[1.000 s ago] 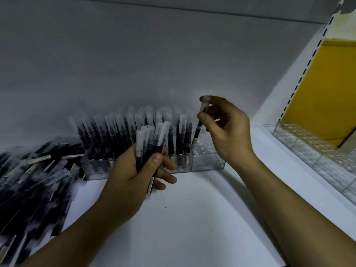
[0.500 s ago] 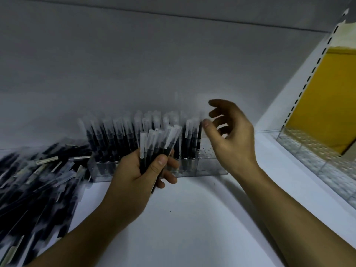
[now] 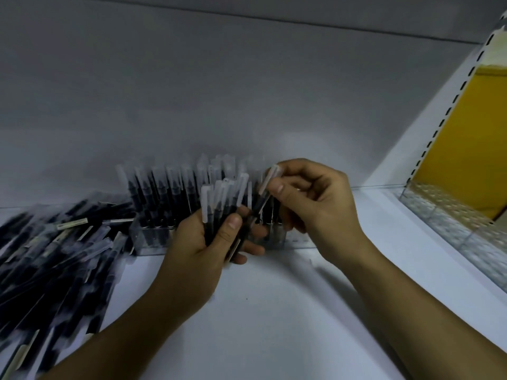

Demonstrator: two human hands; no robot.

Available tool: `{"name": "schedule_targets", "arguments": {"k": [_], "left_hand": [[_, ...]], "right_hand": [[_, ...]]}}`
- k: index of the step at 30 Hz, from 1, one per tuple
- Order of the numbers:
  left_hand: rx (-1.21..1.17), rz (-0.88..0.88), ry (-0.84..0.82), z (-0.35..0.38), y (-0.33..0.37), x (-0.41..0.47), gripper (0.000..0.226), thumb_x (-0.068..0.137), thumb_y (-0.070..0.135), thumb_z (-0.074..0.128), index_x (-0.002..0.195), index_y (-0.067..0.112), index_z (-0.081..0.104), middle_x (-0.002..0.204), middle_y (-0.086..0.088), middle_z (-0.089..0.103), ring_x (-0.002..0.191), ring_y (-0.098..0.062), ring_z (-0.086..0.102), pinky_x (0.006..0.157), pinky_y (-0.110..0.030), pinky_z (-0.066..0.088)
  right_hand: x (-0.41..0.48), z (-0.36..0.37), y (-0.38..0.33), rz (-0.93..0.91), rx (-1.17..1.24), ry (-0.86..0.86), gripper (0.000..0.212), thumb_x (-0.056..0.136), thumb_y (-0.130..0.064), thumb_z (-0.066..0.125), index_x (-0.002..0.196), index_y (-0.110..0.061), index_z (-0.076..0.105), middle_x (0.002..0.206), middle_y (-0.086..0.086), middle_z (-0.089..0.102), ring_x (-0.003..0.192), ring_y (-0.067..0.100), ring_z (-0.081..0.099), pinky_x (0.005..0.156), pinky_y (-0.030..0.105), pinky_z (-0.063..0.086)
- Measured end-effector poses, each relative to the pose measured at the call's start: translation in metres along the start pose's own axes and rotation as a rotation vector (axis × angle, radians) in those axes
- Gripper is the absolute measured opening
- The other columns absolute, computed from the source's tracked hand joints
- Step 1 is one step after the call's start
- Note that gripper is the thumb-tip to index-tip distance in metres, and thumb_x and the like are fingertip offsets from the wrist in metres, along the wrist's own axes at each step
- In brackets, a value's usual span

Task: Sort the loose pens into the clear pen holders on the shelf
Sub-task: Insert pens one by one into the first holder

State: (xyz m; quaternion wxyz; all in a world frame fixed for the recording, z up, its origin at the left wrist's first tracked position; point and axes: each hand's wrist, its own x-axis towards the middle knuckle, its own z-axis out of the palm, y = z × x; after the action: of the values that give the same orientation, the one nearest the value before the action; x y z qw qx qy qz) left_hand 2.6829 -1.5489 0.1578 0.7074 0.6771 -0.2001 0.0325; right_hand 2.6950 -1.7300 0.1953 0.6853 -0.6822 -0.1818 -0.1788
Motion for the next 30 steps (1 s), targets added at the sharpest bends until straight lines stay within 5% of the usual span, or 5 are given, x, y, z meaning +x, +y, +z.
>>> {"name": "schedule_targets", "arguments": {"k": [4,10,20,25,30], "left_hand": [[-0.042,-0.035,0.078,-0.001,-0.004,0.002,0.027,0.093,0.027,0.047,0.104,0.007,0.061,0.078,-0.010,0.073,0.067,-0.026,0.072,0.056,-0.034,0.058],[-0.080,-0.048,0.061,0.000,-0.009,0.004,0.029,0.089,0.032,0.049,0.097,0.007,0.060,0.056,0.004,0.042,0.046,-0.008,0.035,0.041,-0.021,0.030],[-0.124,-0.118,0.049,0.000,-0.007,0.003,0.029,0.086,0.031,0.048,0.093,0.004,0.056,0.051,0.009,0.037,0.041,-0.003,0.028,0.036,-0.017,0.024],[-0.112,-0.130,0.032,0.001,-0.007,0.003,0.030,0.085,0.032,0.048,0.092,0.003,0.057,0.053,0.005,0.036,0.041,-0.006,0.028,0.036,-0.018,0.023],[-0.118,-0.137,0.031,0.002,-0.006,0.004,0.031,0.084,0.032,0.049,0.092,0.004,0.057,0.053,0.005,0.038,0.041,-0.006,0.030,0.036,-0.018,0.025]], "right_hand": [[0.009,-0.014,-0.004,0.008,0.090,0.152,0.005,0.087,-0.002,0.068,0.087,-0.007,0.069,0.071,0.015,0.064,0.046,0.017,0.049,0.044,0.020,0.036],[0.021,-0.032,-0.003,0.036,0.141,0.347,0.016,0.092,0.005,0.059,0.086,-0.007,0.067,0.071,0.008,0.064,0.052,0.017,0.046,0.049,0.025,0.038],[0.028,-0.048,-0.005,-0.074,-0.062,0.584,0.012,0.096,-0.004,0.060,0.087,-0.002,0.067,0.074,0.011,0.065,0.053,0.020,0.050,0.052,0.029,0.043],[0.027,-0.044,-0.002,-0.124,-0.137,0.565,0.009,0.093,-0.001,0.066,0.095,0.008,0.067,0.072,0.015,0.065,0.051,0.022,0.054,0.051,0.029,0.048],[0.024,-0.041,0.002,-0.154,-0.248,0.475,0.007,0.090,-0.004,0.074,0.095,-0.001,0.070,0.074,0.011,0.069,0.055,0.021,0.062,0.053,0.027,0.052]]}}
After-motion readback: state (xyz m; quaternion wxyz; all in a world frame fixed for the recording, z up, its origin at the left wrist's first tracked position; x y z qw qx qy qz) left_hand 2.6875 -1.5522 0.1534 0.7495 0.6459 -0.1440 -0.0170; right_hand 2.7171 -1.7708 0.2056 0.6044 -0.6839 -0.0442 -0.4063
